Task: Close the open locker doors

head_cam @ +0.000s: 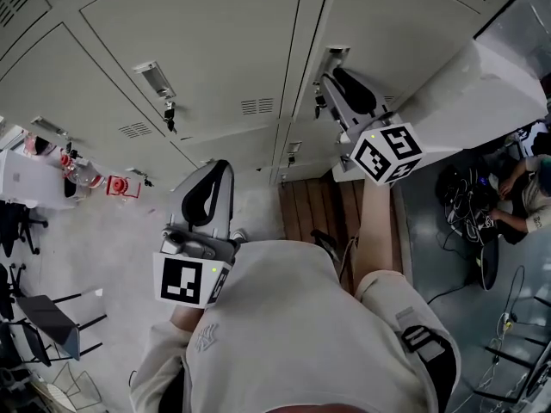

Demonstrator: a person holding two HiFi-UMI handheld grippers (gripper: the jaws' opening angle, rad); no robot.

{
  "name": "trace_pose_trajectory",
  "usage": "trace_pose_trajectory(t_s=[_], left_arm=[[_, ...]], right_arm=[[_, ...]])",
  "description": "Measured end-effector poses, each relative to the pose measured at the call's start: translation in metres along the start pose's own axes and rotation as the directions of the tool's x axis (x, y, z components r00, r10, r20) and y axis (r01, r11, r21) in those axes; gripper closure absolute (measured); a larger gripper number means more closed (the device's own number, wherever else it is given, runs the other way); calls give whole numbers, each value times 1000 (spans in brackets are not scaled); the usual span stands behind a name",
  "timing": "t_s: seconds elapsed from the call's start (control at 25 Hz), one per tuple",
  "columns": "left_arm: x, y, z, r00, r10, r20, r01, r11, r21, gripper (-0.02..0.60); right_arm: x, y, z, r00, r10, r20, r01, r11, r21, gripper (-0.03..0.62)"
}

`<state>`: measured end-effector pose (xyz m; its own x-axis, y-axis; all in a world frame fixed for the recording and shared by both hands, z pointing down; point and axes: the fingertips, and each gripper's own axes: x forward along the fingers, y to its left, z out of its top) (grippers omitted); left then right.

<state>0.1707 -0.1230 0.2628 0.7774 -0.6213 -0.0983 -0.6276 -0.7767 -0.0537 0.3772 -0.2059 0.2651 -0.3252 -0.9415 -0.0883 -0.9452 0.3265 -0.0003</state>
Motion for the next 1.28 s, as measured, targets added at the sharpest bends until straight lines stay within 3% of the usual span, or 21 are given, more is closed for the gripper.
trace_pose_trajectory(t_s=[0.76, 0.88, 1.0, 1.28], left_arm=[[-2, -6, 0, 1000, 21, -22, -21, 1000, 3, 574], [-7, -8, -1, 998, 45, -37, -45, 999, -2, 574], [-17, -13, -9, 996, 69, -63, -69, 998, -8, 574], [-47, -10, -37, 984, 123, -129, -128, 991, -31, 574]], right_arm=[[5, -7, -1, 999, -42, -18, 41, 998, -36, 508], [-15, 8, 9, 999, -47, 21, 48, 999, -27, 518], [-45, 35, 12, 998, -54, 44, 55, 998, -16, 571], [-100, 94, -5, 999, -25, 23, 24, 999, 41, 582]])
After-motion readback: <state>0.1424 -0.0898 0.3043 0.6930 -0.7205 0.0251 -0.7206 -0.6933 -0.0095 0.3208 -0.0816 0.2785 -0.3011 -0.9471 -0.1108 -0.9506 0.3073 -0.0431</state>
